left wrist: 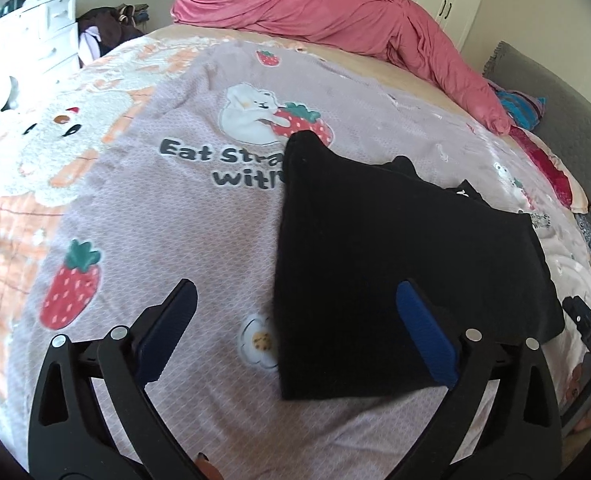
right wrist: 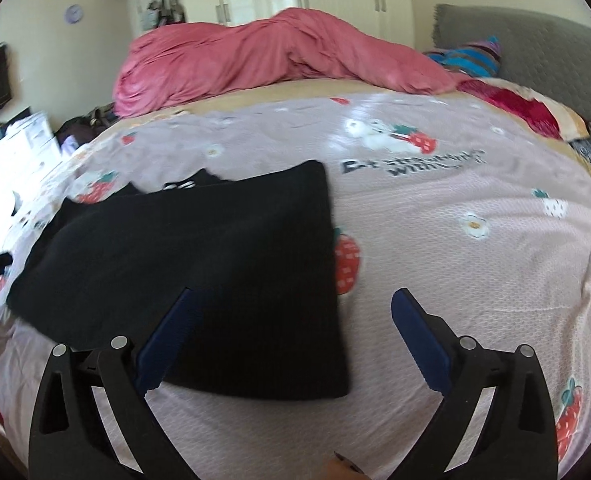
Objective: Fold small clothes
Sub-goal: 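Move both open grippers to one side edge of the folded black shirt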
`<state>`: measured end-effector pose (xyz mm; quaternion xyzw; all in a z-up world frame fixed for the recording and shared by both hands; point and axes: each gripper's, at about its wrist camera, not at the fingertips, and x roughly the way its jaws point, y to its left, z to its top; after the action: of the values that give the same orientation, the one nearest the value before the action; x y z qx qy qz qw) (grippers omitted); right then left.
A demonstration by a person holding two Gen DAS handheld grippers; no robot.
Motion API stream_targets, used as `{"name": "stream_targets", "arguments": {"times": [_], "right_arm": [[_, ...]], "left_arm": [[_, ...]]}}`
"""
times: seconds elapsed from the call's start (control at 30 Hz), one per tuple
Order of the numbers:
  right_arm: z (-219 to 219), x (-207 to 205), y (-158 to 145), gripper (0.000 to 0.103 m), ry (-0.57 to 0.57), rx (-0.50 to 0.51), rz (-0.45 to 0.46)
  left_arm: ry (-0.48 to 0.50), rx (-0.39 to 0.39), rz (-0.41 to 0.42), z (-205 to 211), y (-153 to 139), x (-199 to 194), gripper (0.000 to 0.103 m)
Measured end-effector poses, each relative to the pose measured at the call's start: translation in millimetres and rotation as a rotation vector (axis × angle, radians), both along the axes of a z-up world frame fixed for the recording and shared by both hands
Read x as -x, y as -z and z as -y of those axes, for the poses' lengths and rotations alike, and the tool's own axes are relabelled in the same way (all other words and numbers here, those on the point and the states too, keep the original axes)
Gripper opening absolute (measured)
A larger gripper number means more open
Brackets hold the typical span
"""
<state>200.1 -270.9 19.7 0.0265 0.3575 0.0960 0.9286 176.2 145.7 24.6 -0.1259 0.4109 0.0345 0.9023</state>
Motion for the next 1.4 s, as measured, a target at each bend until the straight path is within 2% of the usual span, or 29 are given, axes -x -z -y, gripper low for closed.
{"name": "stream_targets", "arguments": {"times": [0.33, 0.67, 1.0, 1.23, 1.4], "right_arm": [[-47, 22, -8, 0.098, -0.144, -0.013, 0.023], [-125, 36, -13, 0.098, -0.322, 0.028, 0.027], [-221, 54, -8, 0.098, -0.514, 0.183, 0.069], [-267, 47, -1, 0.098, -0.576, 0.222, 0.047], [-295, 43, 9, 0.098, -0.584, 0.332, 0.059]], "left_arm": [[-0.045, -0.013, 0.002, -19, -3, 22, 0.094], [-0.097, -0.021, -0.019, -43, -1, 32, 0.094], [-0.156, 0.0, -0.018, -64, -4, 29, 0.094], [-0.184, 0.037, -0.03, -80, -2, 26, 0.094], [-0.201, 0.044, -0.033, -87, -3, 23, 0.094]]}}
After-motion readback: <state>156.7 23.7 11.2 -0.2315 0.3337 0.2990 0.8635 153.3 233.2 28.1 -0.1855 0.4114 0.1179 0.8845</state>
